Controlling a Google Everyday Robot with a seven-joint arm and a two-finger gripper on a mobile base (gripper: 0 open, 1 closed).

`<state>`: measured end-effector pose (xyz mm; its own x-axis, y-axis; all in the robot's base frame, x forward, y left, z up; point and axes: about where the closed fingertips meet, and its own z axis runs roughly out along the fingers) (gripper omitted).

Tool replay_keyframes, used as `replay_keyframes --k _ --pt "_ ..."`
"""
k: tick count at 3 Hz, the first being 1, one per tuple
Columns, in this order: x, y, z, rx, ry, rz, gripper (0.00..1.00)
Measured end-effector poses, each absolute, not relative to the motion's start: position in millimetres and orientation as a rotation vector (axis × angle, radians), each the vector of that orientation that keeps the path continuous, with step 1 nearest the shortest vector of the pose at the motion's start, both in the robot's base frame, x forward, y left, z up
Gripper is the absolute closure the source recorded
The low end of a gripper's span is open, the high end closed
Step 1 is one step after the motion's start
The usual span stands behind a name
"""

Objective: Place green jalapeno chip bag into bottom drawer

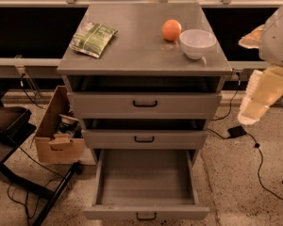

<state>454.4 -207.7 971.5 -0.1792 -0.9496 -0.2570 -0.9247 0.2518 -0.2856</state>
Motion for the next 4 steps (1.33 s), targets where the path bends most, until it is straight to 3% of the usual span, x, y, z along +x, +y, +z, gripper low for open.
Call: replay_keyframes --k 2,4 --pt "575 -123 993 -1.54 1.878 -0.023 0.0" --pt "684 -9 1013 -1.292 1.782 0.184 0.0"
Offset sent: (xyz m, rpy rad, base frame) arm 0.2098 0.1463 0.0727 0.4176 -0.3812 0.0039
